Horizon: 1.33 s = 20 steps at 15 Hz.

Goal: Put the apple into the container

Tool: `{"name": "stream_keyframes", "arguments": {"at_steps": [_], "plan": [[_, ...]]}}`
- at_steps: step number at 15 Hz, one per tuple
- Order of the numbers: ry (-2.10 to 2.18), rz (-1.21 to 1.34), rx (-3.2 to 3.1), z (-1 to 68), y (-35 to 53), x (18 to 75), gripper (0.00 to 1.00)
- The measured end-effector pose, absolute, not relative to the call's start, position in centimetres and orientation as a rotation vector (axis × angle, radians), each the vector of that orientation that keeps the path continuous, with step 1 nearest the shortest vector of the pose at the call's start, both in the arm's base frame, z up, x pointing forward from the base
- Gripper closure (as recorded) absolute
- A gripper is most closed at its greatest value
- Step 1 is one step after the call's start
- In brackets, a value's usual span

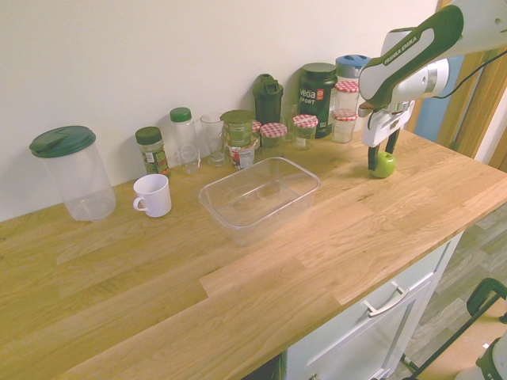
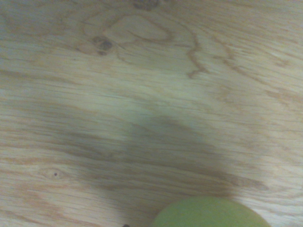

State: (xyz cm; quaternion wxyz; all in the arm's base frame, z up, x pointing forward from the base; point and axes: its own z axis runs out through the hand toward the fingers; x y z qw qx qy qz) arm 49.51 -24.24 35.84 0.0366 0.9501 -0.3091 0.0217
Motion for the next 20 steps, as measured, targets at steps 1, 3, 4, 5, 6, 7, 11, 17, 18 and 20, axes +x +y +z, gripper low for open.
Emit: {"name": "stream_keyframes", "arguments": {"at_steps": [1, 3, 4, 5, 6, 7, 11, 17, 18, 20], "plan": [[-0.95, 0.066, 2.921, 35.8, -24.1, 49.6, 1.0], [-0.951, 0.067, 2.923, 35.8, -24.0, 49.6, 1.0], [-0.952, 0.067, 2.923, 35.9, -24.0, 49.7, 1.0], [-0.953, 0.066, 2.923, 36.0, -24.1, 49.7, 1.0], [-0.955, 0.061, 2.923, 35.9, -24.1, 49.6, 1.0], [-0.957, 0.056, 2.923, 35.9, -24.2, 49.6, 1.0], [-0.955, 0.052, 2.922, 35.9, -24.1, 49.5, 1.0], [-1.016, 0.065, 2.917, 40.5, -24.0, 49.7, 1.0], [-1.036, 0.067, 2.914, 42.4, -23.5, 49.8, 1.0], [-1.069, 0.056, 2.913, 46.0, -20.6, 50.5, 1.0]]}}
